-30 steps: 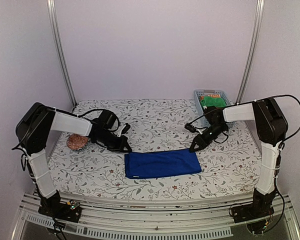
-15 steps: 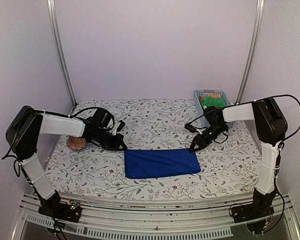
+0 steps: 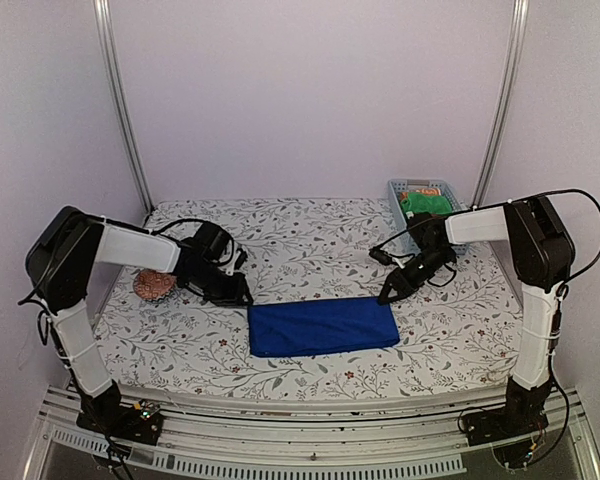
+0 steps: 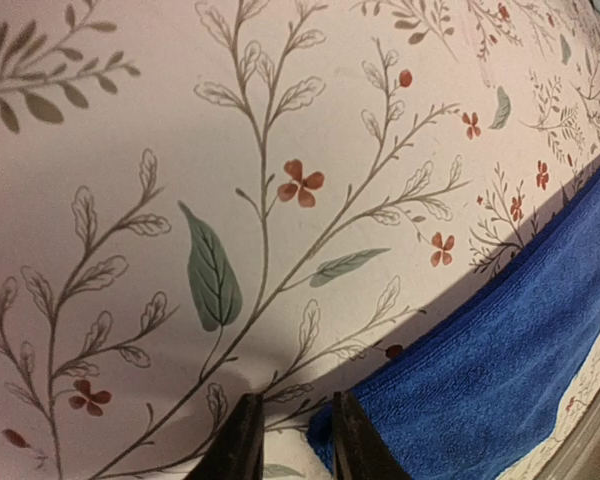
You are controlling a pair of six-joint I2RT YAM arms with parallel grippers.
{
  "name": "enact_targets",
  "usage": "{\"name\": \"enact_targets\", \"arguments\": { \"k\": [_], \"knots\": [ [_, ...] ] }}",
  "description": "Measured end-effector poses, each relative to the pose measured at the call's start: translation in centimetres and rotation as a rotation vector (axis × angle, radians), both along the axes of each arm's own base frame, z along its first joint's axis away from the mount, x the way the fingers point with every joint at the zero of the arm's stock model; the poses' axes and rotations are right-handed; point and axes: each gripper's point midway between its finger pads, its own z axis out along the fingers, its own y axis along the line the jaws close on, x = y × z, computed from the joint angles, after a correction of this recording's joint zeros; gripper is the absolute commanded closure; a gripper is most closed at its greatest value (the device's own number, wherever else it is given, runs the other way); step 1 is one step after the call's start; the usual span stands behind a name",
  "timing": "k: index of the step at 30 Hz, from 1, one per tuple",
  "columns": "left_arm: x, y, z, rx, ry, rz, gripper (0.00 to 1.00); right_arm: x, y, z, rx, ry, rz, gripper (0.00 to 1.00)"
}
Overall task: Roll the towels
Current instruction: Smooth out the towel at the center of the board.
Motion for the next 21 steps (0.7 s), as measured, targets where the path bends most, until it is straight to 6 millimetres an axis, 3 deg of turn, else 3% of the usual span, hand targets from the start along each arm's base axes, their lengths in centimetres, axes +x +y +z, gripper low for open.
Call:
{"name": "enact_targets", "arguments": {
  "k": [3,6,11,16,21],
  "knots": [
    [-0.1,0.5,0.9,0.025,-0.016,0.025,0.67,0.0,0.0,0.0,0.000,0.000,0.000,0.68],
    [-0.8,1.0,3.6,0.028,-0.064,0.053,0.72,0.0,0.0,0.0,0.000,0.000,0.000,0.68],
    [-4.1,0.1,6.9,-0.042,-0.094,0.045,0.74,0.0,0.0,0.0,0.000,0.000,0.001,0.68],
    [-8.4,-0.7,5.0,-0.070,0.036,0.001,0.68,0.0,0.0,0.0,0.001,0.001,0.001,0.68],
    [-10.6,-1.7,3.6,-0.066,0.126,-0.028,0.73,0.0,0.0,0.0,0.002,0.005,0.001,0.68]
  ]
}}
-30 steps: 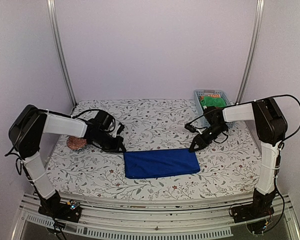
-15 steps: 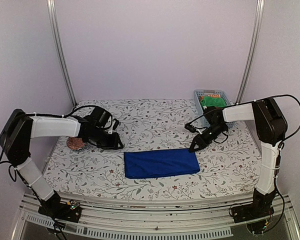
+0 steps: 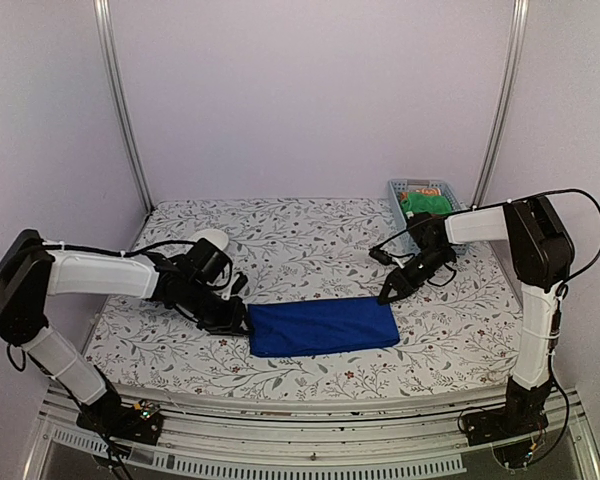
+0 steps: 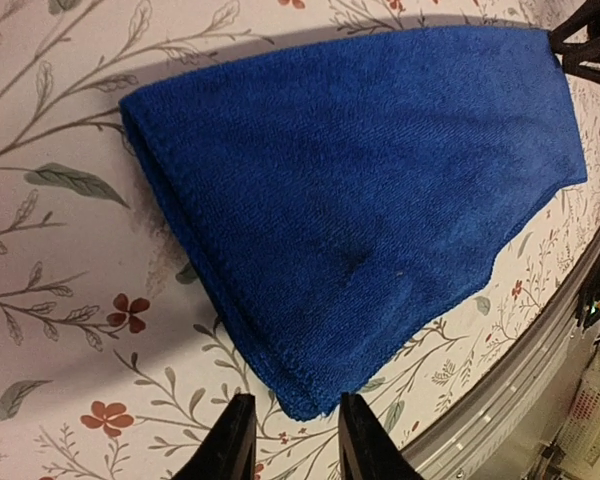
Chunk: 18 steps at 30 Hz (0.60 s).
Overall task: Roll the towels
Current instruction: Smooth out the towel at the center of the board.
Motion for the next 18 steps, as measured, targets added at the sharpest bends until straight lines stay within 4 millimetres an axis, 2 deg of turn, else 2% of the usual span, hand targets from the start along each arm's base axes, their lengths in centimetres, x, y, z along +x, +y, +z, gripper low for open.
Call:
{"name": "enact_targets", "arguments": {
  "k": [12,18],
  "knots": [
    [-1.5,-1.9,-2.8,0.025,0.104,-0.060,0.72,0.0,0.0,0.0,0.000,0.000,0.003,0.68],
    [-1.6,-2.2,-2.9,0.022,0.111,-0.062,0.88,0.0,0.0,-0.1,0.001,0.005,0.003,0.68]
  ]
}}
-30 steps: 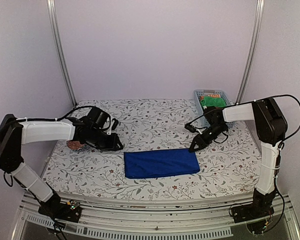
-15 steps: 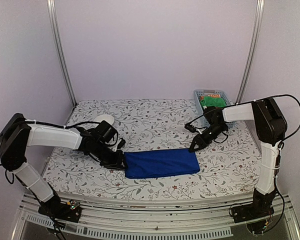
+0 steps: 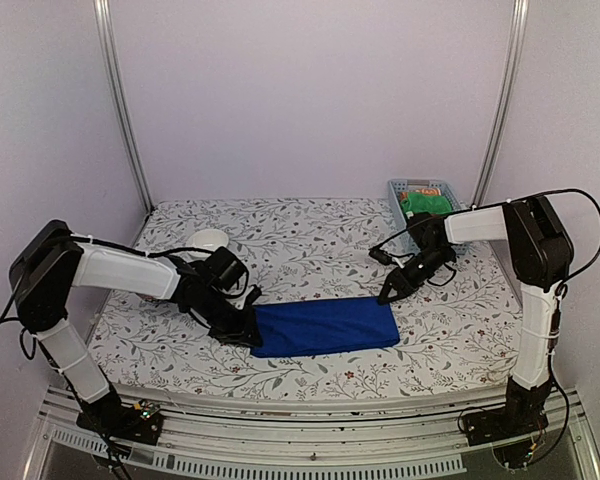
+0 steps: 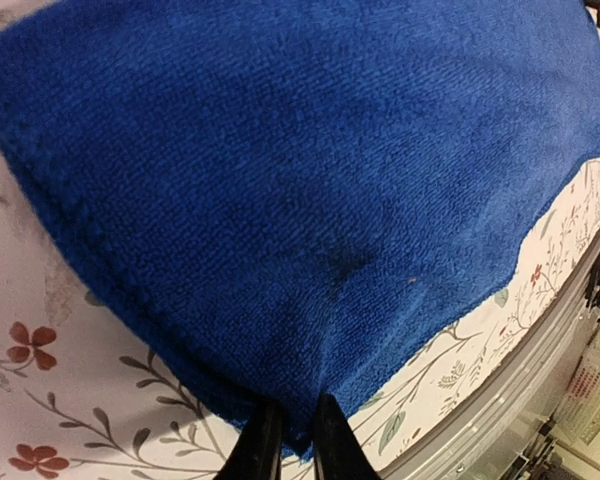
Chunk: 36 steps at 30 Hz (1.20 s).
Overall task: Roll the towels
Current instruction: Smooth out the towel at the center of the board.
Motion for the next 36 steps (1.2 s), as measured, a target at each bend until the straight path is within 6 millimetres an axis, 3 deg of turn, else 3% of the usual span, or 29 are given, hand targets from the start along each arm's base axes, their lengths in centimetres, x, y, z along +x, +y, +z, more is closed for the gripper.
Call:
{"name": "enact_targets", "arguments": {
  "k": [4,12,26,31,36],
  "knots": [
    [-0.1,0.0,0.0,0.002,0.005,0.002,0.95,0.0,0.0,0.0,0.000,0.003,0.000,0.68],
    [-0.8,0.7,1.0,0.015,0.016,0.003,0.96,0.0,0.0,-0.1,-0.002,0.011,0.000,0.68],
    [-1.4,2.2,-0.1,0.109,0.046,0.000,0.70,0.0,0.0,0.5,0.001,0.017,-0.001,0.62],
    [0.2,2.3,3.1,0.104,-0.063,0.004,0.65,0.4,0.0,3.2,0.000,-0.060,0.016,0.61],
    [1.7,-0.1,7.2,-0.011,-0.237,-0.029,0.65,2.4,0.1,5.5,-0.007,-0.176,0.047,0.61]
  ]
}}
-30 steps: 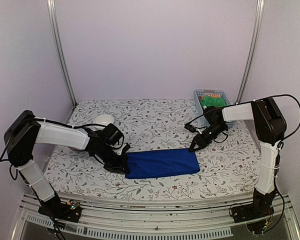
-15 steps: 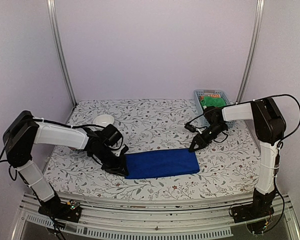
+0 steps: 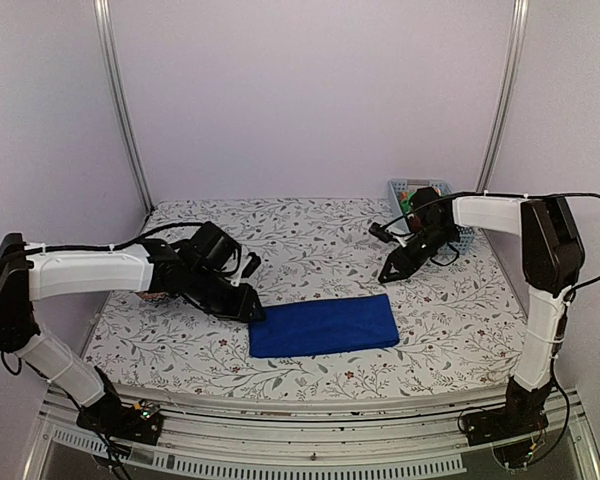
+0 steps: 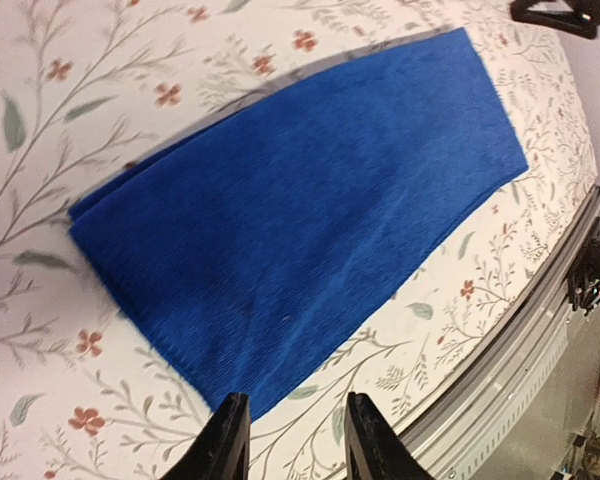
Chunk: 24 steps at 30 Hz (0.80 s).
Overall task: Roll the towels
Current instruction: Smooth out the towel at the center of the board, then rotate the towel at the center of the board.
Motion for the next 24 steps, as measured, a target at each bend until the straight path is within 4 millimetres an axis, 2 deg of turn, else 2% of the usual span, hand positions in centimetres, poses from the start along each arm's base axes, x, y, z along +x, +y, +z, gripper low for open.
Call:
{"name": "enact_targets", "arguments": {
  "k": [4,9,14,18,21,22,24],
  "knots": [
    [-0.1,-3.3,0.9,-0.069,-0.089,-0.073,0.67,1.3,-0.1,-0.8,-0.042,-0.031,0.018,0.62],
    [0.7,-5.5,-0.5,-0.091,-0.127,-0.095,0.70,1.0,-0.2,-3.6,-0.116,-0.014,0.047,0.65],
    [1.3,-6.1,-4.2,-0.040,-0.087,-0.094,0.70,-0.4,0.2,-4.9,-0.165,-0.005,0.081,0.71],
    [1.7,-5.4,-7.7,0.036,-0.045,-0.075,0.71,-1.3,0.0,-5.8,-0.184,0.011,0.091,0.77],
    [2.8,-5.4,-7.7,0.036,-0.053,-0.056,0.71,-1.5,-0.1,-5.8,-0.179,0.007,0.091,0.80],
    [2.9,-5.4,-7.6,0.035,-0.053,-0.054,0.71,-1.6,-0.1,-5.9,-0.177,0.006,0.091,0.85],
    [3.2,-5.4,-7.7,0.035,-0.054,-0.056,0.71,-1.9,-0.3,-6.0,-0.175,0.007,0.090,0.87]
  ]
}}
